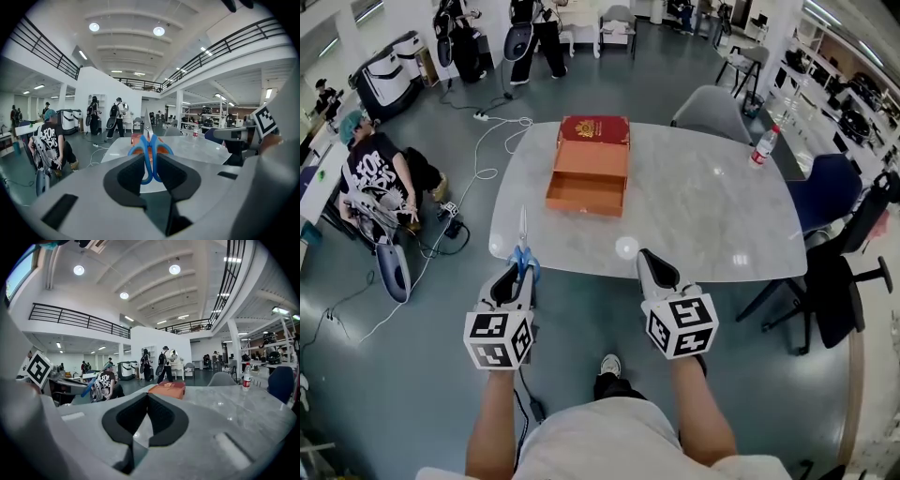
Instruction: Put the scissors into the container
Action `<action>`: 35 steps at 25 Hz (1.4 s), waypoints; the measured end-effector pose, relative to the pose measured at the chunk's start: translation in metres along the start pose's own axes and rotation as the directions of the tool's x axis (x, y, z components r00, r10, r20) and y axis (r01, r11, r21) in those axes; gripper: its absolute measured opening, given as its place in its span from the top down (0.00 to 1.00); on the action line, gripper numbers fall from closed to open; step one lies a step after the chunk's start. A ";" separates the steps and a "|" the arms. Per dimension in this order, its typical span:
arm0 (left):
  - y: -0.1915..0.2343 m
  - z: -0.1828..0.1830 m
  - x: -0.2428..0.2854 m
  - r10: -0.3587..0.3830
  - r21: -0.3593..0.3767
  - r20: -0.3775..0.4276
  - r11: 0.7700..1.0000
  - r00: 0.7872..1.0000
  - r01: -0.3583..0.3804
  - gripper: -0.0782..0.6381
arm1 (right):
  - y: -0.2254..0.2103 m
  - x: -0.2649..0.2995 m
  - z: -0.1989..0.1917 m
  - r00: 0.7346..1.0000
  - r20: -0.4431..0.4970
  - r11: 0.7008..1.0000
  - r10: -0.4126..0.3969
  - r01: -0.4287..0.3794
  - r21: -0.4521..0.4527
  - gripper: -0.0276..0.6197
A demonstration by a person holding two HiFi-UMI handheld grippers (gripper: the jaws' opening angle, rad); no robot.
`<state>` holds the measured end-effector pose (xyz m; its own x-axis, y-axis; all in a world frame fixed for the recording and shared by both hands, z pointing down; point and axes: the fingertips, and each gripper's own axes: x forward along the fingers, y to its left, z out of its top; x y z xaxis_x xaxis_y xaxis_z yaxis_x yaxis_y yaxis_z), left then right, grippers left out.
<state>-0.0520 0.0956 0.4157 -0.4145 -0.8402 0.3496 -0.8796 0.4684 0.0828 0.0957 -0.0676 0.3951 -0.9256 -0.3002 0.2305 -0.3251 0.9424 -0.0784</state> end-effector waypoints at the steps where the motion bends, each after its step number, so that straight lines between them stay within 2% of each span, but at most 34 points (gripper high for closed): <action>1: 0.001 0.003 0.007 0.004 -0.001 -0.002 1.000 1.000 -0.004 0.78 | -0.005 0.008 0.002 1.000 -0.002 1.000 0.005 -0.005 0.001 0.95; 11: 0.005 0.019 0.066 0.038 0.000 -0.029 0.999 0.999 -0.038 0.78 | -0.043 0.064 0.012 0.998 -0.014 0.998 0.057 -0.057 0.009 0.95; 19: 0.000 0.027 0.100 0.026 0.030 -0.063 0.999 0.998 -0.024 0.78 | -0.062 0.084 0.012 0.998 -0.018 0.997 0.068 -0.067 0.030 0.95; 26: -0.001 0.030 0.128 -0.018 0.073 -0.084 0.997 0.996 0.024 0.78 | -0.080 0.094 0.014 0.999 -0.018 0.999 0.034 -0.034 0.039 0.95; 30: 0.003 0.034 0.149 -0.061 0.114 -0.108 0.991 0.992 0.074 0.78 | -0.085 0.102 0.018 1.000 -0.025 1.000 0.009 -0.008 0.030 0.95; 35: 0.016 0.040 0.183 -0.136 0.152 -0.128 0.976 0.982 0.155 0.78 | -0.091 0.127 0.024 0.998 -0.027 0.997 -0.060 0.061 0.038 0.95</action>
<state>-0.1510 -0.0618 0.4434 -0.2578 -0.8542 0.4515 -0.9583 0.2856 -0.0068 0.0030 -0.1948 0.4084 -0.8990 -0.3520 0.2605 -0.3879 0.9162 -0.1007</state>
